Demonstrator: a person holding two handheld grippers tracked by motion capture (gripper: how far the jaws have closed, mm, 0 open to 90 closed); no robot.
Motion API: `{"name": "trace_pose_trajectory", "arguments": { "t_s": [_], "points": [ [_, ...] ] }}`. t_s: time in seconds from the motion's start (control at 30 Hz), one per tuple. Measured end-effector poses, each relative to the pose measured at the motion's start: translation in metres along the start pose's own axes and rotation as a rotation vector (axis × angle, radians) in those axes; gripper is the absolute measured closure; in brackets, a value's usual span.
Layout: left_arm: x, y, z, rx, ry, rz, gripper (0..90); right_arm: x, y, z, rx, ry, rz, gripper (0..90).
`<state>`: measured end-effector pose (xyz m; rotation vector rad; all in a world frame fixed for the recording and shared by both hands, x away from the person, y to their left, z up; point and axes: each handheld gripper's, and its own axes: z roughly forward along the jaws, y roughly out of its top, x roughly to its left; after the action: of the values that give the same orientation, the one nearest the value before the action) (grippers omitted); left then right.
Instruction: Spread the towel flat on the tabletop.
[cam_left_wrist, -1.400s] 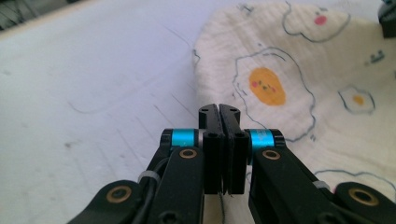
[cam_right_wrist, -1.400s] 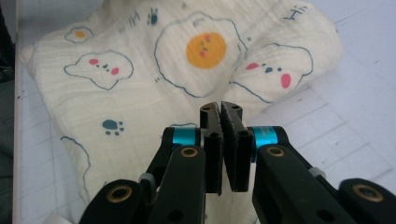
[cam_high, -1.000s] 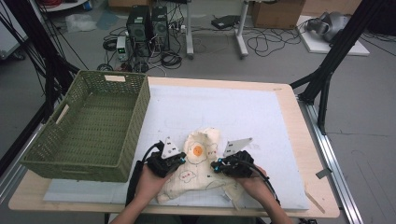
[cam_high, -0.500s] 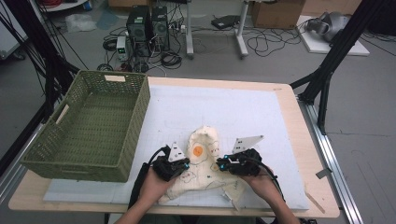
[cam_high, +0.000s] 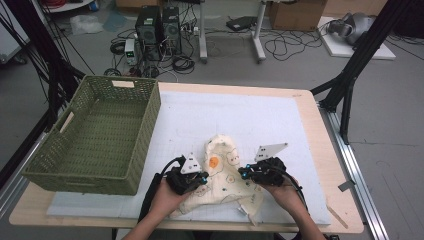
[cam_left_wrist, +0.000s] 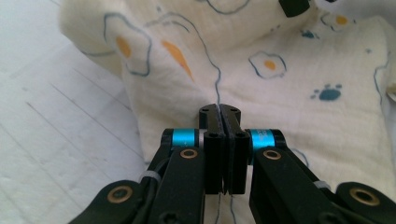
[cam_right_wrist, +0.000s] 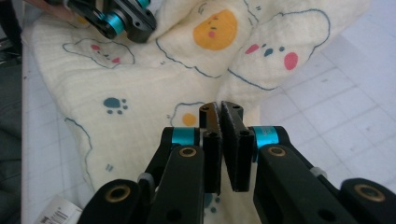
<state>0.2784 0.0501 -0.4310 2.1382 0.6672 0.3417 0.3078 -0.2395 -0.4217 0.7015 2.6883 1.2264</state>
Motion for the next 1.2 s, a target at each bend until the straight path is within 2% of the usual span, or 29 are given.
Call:
{"name": "trace_pose_trajectory", "arguments": {
  "t_s": [0.13,0.23,0.43,0.5,0.57,0.67,0.73,0.87,1.0,1.1,1.2],
  "points": [
    [0.006,0.013,-0.009,-0.063,0.048,-0.029,88.1,-0.003,-0.003,-0.013,-0.033,-0.024,0.013,87.2],
    [0.005,0.020,-0.014,-0.085,0.032,-0.030,88.0,-0.002,-0.004,-0.025,-0.043,-0.037,0.013,87.2],
    [-0.017,0.017,0.004,-0.008,-0.069,0.017,88.1,0.002,-0.007,-0.039,-0.064,-0.051,0.001,87.2],
    [-0.022,0.013,0.013,0.030,-0.107,0.016,88.0,0.003,-0.010,-0.036,-0.053,-0.047,0.003,87.1],
    [-0.023,0.009,0.019,0.057,-0.114,0.015,87.8,0.005,-0.015,-0.026,-0.018,-0.031,0.007,87.1],
    [-0.015,0.005,0.022,0.073,-0.140,-0.032,86.6,0.007,-0.024,-0.009,0.041,-0.012,0.007,87.1],
    [-0.011,0.005,0.021,0.069,-0.147,-0.047,83.6,0.007,-0.027,-0.002,0.061,-0.005,0.006,87.0],
    [-0.004,0.009,0.011,0.032,-0.154,-0.059,78.7,0.003,-0.027,-0.004,0.062,-0.006,0.017,87.1],
    [0.003,0.015,0.002,0.002,-0.146,-0.063,76.9,0.004,-0.027,-0.005,0.068,-0.021,0.004,87.1],
    [0.008,0.018,-0.004,-0.025,-0.132,-0.071,76.1,0.004,-0.027,-0.009,0.080,-0.040,-0.008,87.1],
    [0.014,0.020,-0.009,-0.044,-0.113,-0.080,72.4,0.001,-0.030,-0.015,0.064,-0.050,0.006,87.1]
  ]
}}
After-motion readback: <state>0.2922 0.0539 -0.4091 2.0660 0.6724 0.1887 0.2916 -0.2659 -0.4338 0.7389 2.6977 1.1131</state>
